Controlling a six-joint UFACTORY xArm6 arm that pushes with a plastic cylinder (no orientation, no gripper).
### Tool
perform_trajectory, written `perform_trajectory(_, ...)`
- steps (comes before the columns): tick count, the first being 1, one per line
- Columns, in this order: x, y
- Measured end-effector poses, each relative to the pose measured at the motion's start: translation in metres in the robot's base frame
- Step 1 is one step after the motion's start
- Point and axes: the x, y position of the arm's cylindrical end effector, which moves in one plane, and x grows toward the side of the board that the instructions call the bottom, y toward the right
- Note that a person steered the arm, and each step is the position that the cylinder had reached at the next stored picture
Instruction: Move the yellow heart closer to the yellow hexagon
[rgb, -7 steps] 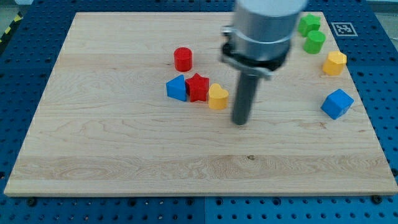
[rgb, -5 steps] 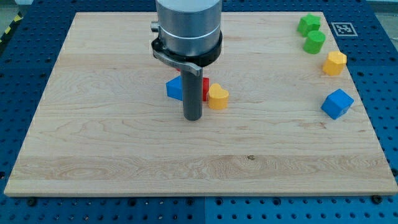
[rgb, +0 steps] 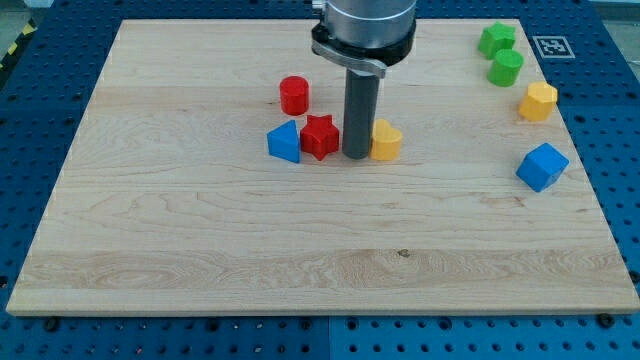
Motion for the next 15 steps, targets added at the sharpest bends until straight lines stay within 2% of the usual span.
perform_trajectory(2, 0.000, 0.062)
perform_trajectory(5, -0.023, 0.046)
perform_trajectory(7, -0.030, 0.097)
perform_trajectory(9, -0.055, 0.079)
perform_trajectory(10, -0.063, 0.112)
perform_trajectory(12, -0.060, 0.129)
perform_trajectory(15, -0.045, 0.111)
